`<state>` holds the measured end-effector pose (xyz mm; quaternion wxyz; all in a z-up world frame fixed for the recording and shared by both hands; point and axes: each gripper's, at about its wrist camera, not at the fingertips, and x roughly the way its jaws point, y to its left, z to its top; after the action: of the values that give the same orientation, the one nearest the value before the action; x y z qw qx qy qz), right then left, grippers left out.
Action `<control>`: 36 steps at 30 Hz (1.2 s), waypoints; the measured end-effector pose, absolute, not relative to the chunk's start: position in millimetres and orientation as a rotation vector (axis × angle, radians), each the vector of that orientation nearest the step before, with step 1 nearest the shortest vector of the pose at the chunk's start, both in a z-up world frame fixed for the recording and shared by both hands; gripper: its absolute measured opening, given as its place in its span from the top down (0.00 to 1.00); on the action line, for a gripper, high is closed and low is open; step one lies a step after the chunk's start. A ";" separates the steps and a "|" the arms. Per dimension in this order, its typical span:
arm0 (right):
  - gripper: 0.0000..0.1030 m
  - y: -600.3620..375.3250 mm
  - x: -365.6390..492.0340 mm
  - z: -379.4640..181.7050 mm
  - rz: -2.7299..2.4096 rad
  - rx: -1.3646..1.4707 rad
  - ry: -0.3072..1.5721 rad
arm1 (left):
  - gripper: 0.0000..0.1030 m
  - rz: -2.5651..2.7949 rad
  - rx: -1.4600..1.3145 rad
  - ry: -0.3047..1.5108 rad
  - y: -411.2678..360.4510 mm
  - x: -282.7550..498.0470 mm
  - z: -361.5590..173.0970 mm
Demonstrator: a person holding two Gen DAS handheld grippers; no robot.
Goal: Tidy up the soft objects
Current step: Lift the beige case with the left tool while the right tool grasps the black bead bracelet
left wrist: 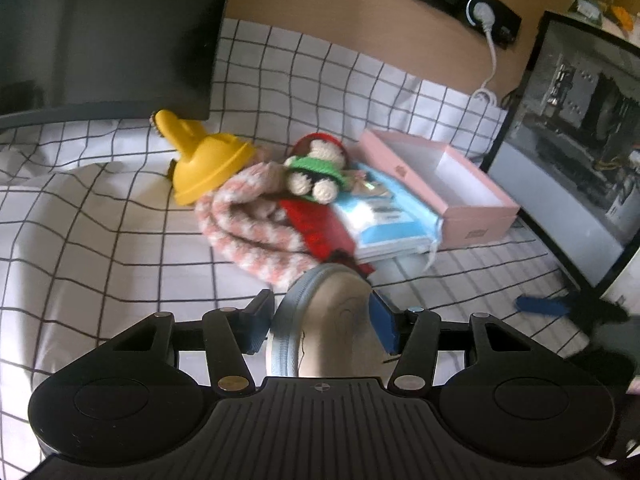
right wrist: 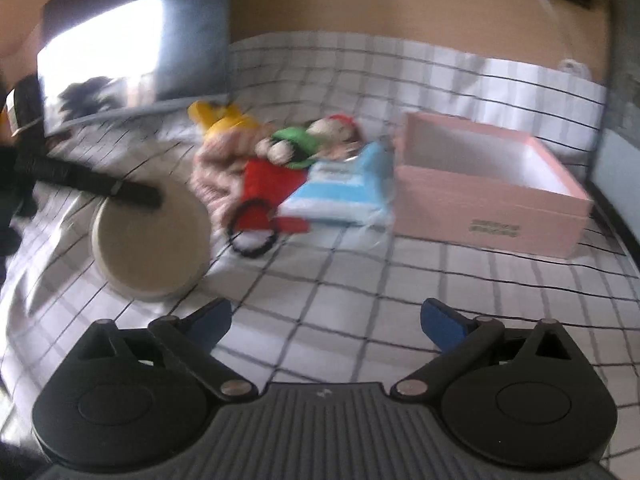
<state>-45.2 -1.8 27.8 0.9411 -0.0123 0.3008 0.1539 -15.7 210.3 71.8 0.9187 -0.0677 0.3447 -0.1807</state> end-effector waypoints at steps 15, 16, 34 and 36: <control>0.05 37.7 -29.8 18.4 0.385 -0.130 0.587 | 0.48 -0.393 -0.062 0.782 172.8 -16.4 60.1; 0.05 36.3 -32.4 18.1 0.372 -0.152 0.578 | 0.48 -0.387 -0.055 0.782 170.8 -15.7 58.6; 0.05 -9.2 -36.4 7.1 0.324 -0.061 0.733 | 0.56 -0.336 -0.104 0.747 169.4 -27.7 50.3; 0.05 -11.9 -36.2 6.3 0.314 -0.039 0.740 | 0.56 -0.338 -0.109 0.740 170.6 -31.0 51.3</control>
<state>-36.2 -11.9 6.3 0.9201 -0.0192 0.3600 0.1529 -31.0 170.6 51.3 0.9168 -0.0531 0.3599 -0.1644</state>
